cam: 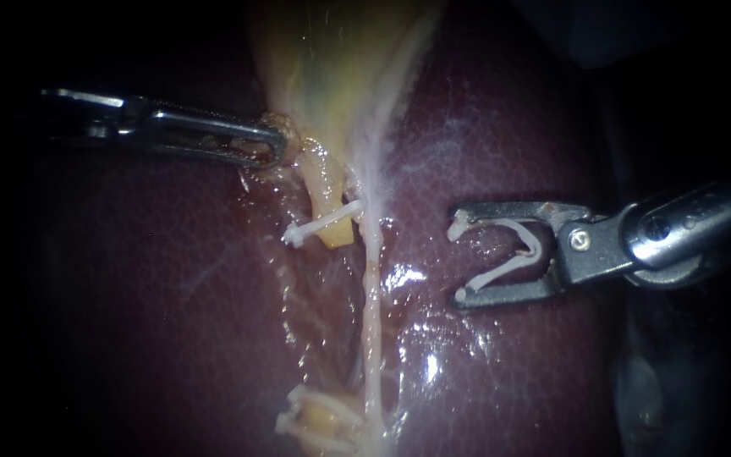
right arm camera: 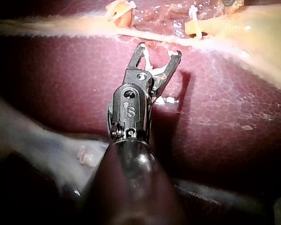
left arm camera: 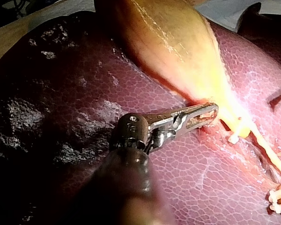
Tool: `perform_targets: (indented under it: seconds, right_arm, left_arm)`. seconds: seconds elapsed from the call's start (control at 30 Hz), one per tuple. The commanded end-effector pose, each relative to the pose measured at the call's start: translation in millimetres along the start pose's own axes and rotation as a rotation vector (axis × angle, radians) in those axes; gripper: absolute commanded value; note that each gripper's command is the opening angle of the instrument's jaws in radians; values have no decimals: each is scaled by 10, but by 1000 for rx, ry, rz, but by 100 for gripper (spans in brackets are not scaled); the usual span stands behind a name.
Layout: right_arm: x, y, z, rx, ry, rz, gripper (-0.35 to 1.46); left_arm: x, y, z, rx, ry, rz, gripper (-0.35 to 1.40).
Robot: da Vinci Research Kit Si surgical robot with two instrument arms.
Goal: Clipping first clip right tube
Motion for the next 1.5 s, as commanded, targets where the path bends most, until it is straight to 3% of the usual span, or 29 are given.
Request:
perform_targets:
  seconds: [0.03,0.2,0.33,0.43,0.6,1.0,1.27,1.5]
  right_arm:
    - [0,0,0,0,0,0,50]
    - [0,0,0,2,4,0,50]
    - [0,0,1,1,4,0,50]
    - [0,-1,3,6,6,0,50]
    - [-3,-7,16,27,14,0,50]
    - [-35,-31,84,117,35,201,49]
    - [-57,-32,111,169,40,307,48]
    - [-67,-31,128,224,101,395,48]
  left_arm:
    - [-1,0,-2,1,1,0,-35]
    - [-14,-1,-27,7,2,-8,-35]
    - [-34,-6,-54,-12,-18,-28,-35]
    - [-42,-10,-63,-17,-25,-23,-35]
    - [-40,-13,-60,-20,-26,-16,-35]
    - [-40,-13,-60,-20,-26,-16,-35]
    - [-40,-13,-60,-20,-26,-16,-35]
    - [-40,-13,-60,-20,-26,-16,-35]
